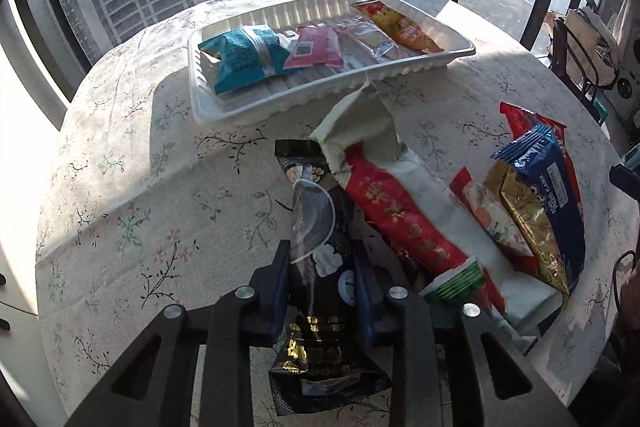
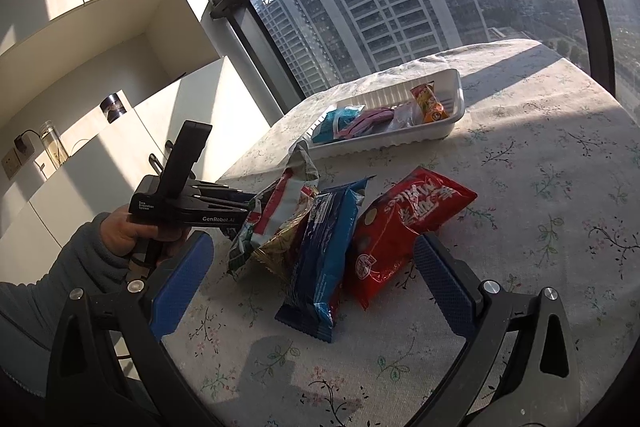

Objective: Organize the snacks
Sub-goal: 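Grasp the black-and-gold packet with the left gripper while the right gripper approaches the blue packet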

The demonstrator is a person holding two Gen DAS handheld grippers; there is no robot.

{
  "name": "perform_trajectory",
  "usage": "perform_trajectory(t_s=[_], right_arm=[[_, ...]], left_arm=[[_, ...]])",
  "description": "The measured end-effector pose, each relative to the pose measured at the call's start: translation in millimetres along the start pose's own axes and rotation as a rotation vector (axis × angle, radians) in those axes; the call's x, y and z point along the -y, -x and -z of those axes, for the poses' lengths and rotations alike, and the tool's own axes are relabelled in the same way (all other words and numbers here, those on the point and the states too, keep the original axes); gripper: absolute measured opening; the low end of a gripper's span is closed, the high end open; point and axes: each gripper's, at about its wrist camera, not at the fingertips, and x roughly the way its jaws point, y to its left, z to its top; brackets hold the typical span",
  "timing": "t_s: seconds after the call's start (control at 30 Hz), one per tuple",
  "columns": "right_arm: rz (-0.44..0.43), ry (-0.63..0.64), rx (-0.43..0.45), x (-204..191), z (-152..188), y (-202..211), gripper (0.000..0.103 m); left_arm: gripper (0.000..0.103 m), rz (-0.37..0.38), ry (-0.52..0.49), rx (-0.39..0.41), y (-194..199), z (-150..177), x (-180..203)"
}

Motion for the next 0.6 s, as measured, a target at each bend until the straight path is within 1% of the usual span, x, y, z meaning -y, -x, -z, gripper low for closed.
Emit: perform_trajectory(t_s=[0.13, 0.2, 0.27, 0.33, 0.37, 0.4, 0.43, 0.47, 0.53, 0.6], right_arm=[[0.019, 0.007, -0.001, -1.5, -0.8, 1.3, 0.101], [0.045, 0.009, -0.007, -1.6, -2.4, 2.1, 0.099], [0.072, -0.002, -0.019, 2.5, -4.0, 1.7, 0.092], [0.099, -0.019, -0.044, 7.9, -6.1, -1.1, 0.078], [0.116, -0.021, -0.063, 9.9, -6.9, -3.8, 0.074], [0.143, -0.022, -0.088, 12.2, -7.6, -7.6, 0.067], [0.175, -0.029, -0.116, 16.1, -7.7, -12.4, 0.064], [0.194, -0.045, -0.142, 21.1, -7.0, -17.0, 0.063], [0.199, -0.094, -0.176, 30.2, -6.0, -24.3, 0.056], [0.188, -0.101, -0.183, 30.2, -5.4, -28.0, 0.055]], left_arm=[[0.026, 0.001, 0.013, 0.026, 3.3, 3.1, -1.9], [0.025, 0.016, 0.035, 0.039, 6.6, 8.2, -6.8], [0.025, 0.026, 0.067, 0.056, 9.8, 14.7, -12.9], [0.025, 0.032, 0.101, 0.073, 13.7, 21.9, -20.0], [0.025, 0.035, 0.116, 0.081, 15.9, 25.3, -22.6], [0.025, 0.038, 0.131, 0.090, 18.5, 29.2, -25.7], [0.025, 0.039, 0.143, 0.098, 20.8, 32.6, -27.7], [0.025, 0.041, 0.154, 0.107, 23.0, 35.8, -29.7], [0.025, 0.052, 0.179, 0.125, 27.5, 42.6, -33.3], [0.025, 0.060, 0.204, 0.145, 31.6, 48.3, -37.0]])
